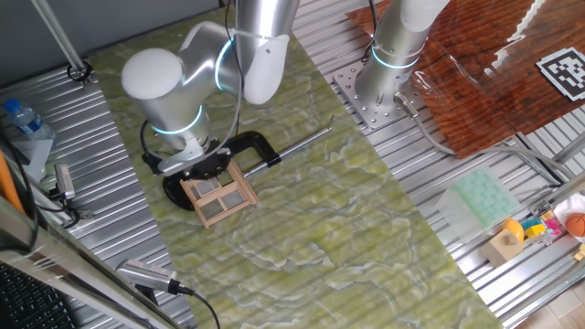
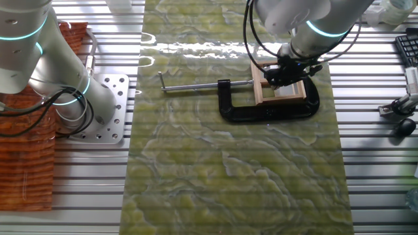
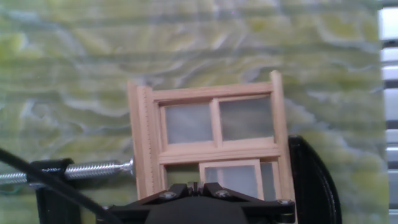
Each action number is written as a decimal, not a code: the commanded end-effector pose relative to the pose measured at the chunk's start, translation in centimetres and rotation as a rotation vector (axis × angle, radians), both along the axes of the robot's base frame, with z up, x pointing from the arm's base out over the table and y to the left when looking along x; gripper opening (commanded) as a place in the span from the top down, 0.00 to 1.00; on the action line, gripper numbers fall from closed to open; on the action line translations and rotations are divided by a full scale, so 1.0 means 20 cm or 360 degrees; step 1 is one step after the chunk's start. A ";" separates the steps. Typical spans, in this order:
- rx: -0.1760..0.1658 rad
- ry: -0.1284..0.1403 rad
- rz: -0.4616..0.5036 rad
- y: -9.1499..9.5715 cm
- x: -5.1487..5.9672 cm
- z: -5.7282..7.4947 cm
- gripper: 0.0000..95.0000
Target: Open a sliding window
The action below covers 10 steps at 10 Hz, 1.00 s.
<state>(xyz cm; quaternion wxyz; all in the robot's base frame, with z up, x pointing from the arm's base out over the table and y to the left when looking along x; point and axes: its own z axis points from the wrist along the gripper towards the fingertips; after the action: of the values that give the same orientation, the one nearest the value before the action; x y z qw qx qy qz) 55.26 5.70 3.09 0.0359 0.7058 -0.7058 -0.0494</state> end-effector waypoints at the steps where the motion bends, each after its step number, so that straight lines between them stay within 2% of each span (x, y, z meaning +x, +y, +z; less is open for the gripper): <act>1: -0.0014 0.0002 -0.0014 0.01 0.00 0.00 1.00; 6: -0.0021 -0.0002 -0.0021 -0.01 -0.05 -0.02 1.00; 10: -0.0029 -0.0011 -0.0026 -0.01 -0.05 -0.04 1.00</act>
<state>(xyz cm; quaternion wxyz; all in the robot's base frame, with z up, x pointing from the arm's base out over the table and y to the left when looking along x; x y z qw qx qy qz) 54.33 5.67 2.04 0.0386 0.6992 -0.7127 -0.0412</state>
